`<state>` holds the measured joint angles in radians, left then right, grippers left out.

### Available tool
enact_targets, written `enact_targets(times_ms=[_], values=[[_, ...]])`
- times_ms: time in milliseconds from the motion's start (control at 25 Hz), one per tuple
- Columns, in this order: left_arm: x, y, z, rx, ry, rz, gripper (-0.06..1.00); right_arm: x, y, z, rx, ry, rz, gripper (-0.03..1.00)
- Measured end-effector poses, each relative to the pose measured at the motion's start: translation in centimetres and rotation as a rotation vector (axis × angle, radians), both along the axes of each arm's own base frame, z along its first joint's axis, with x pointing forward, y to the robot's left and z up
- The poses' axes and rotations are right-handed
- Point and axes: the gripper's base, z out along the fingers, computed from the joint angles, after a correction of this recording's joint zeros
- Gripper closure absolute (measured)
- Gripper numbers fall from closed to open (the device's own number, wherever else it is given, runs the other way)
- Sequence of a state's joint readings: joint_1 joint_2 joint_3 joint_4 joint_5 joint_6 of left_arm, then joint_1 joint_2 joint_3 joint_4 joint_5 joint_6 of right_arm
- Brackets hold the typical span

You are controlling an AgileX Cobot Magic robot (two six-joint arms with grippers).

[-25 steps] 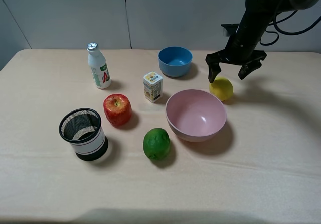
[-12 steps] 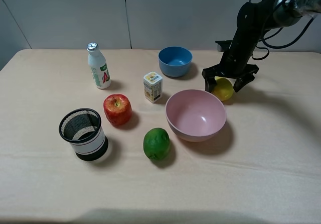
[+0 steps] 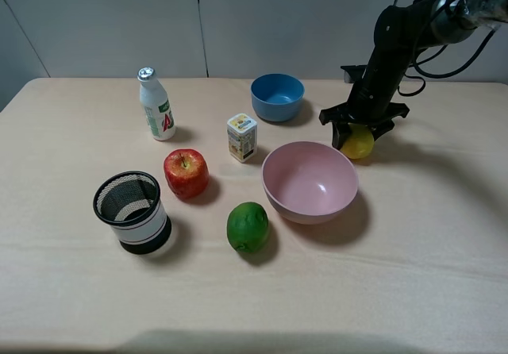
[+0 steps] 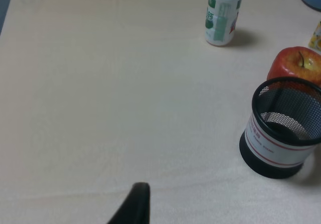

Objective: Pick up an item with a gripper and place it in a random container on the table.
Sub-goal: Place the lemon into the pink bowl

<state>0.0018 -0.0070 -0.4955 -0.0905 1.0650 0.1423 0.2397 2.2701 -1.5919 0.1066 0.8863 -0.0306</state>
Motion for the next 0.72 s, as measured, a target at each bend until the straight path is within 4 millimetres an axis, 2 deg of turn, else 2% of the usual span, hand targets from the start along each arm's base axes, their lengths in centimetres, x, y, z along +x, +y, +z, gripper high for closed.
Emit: enact_targets(times_ms=[720], values=[[0.0,0.0,0.0,0.0,0.0,0.0,-0.04,-0.33,-0.08,0.33,-0.006,0.033,-0.025,0.52]])
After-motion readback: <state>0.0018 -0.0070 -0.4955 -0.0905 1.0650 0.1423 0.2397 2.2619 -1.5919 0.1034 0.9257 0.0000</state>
